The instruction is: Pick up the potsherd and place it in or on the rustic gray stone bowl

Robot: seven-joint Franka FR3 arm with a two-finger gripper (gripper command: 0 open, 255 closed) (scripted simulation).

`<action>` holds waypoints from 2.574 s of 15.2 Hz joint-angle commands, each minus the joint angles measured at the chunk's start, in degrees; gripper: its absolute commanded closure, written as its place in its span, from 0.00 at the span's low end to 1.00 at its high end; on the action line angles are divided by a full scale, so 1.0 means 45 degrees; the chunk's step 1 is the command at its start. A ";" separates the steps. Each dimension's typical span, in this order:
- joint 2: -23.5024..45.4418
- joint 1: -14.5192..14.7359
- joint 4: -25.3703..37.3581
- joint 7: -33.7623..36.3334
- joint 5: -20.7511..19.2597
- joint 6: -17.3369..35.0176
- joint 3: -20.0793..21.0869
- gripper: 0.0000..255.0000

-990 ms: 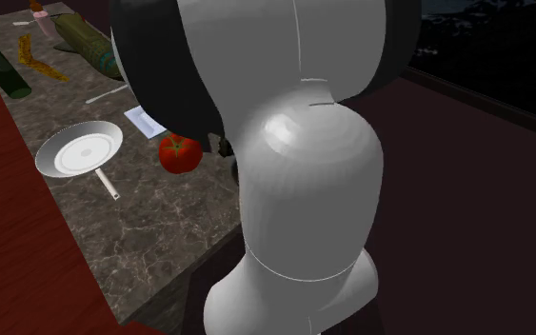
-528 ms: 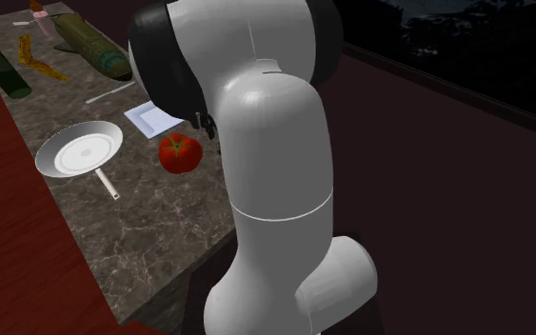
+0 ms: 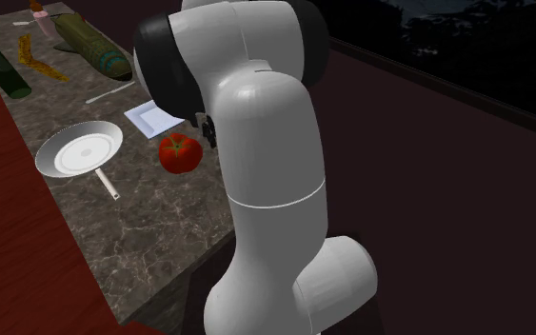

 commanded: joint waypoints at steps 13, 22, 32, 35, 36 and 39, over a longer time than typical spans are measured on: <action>0.0055 0.0008 -0.0061 0.0004 0.0009 0.0124 0.0008 1.00; -0.0561 0.0025 -0.0006 0.0064 -0.0053 -0.0545 -0.0023 1.00; -0.1662 0.0048 0.0304 0.0180 -0.0167 -0.1952 -0.0068 1.00; -0.1954 0.0053 0.0451 0.0213 -0.0198 -0.2390 -0.0078 1.00; -0.2047 0.0054 0.0506 0.0224 -0.0207 -0.2537 -0.0081 1.00; -0.2313 0.0057 0.0687 0.0255 -0.0235 -0.2983 -0.0089 1.00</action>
